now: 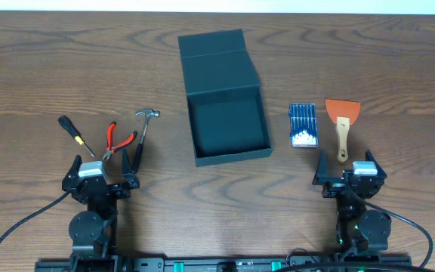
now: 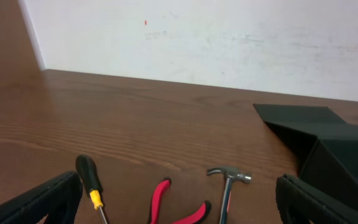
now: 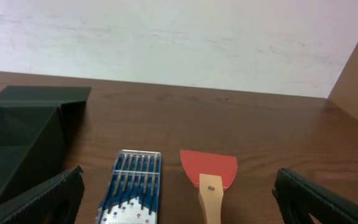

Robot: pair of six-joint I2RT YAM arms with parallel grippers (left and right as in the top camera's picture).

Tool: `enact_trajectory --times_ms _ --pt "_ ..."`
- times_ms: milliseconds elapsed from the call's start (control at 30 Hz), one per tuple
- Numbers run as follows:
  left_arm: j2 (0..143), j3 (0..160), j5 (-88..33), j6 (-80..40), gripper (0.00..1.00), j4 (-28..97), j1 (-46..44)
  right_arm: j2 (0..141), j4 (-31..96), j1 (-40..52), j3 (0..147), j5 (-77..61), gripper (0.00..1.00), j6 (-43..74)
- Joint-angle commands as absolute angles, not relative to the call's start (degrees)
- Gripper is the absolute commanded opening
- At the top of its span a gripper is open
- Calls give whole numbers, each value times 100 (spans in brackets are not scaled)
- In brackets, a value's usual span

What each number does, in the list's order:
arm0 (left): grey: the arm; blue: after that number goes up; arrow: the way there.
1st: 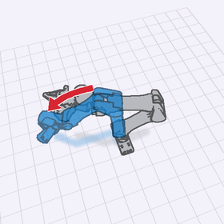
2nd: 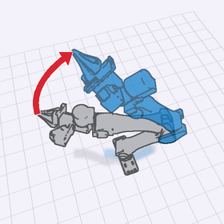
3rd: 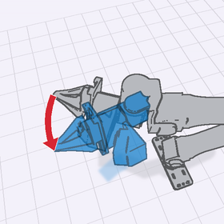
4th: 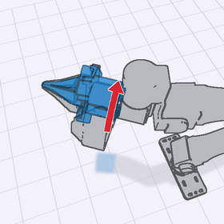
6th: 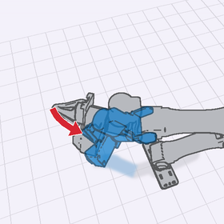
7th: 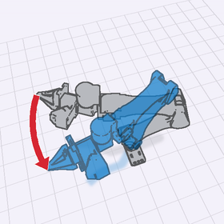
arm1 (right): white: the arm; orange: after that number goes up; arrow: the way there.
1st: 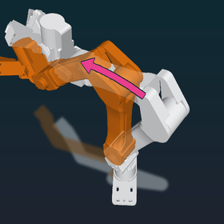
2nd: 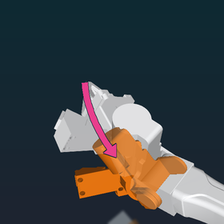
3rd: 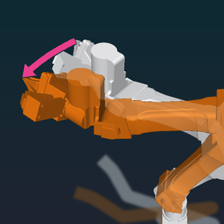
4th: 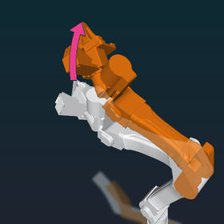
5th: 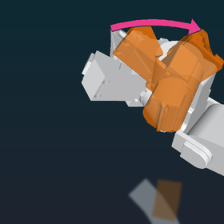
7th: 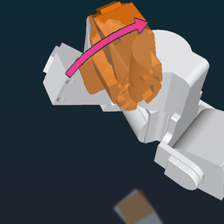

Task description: Pack container

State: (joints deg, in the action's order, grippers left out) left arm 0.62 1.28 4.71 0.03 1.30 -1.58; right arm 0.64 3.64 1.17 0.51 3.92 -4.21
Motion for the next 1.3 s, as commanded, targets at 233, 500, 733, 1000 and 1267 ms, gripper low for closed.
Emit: enact_trajectory --times_ms 233,500,733,1000,1267 --pt "30 23 563 82 98 373 -130 32 373 56 32 449 99 -478" --pt "27 23 274 32 98 366 -130 32 307 56 32 311 99 -274" --pt "134 294 -196 40 98 513 -130 82 172 56 143 145 99 1315" --pt "1918 1861 -244 32 98 2097 -130 1625 1205 -95 1758 412 99 1409" --pt "4689 4185 -239 110 98 2322 -123 5603 2510 -978 5048 -941 99 429"
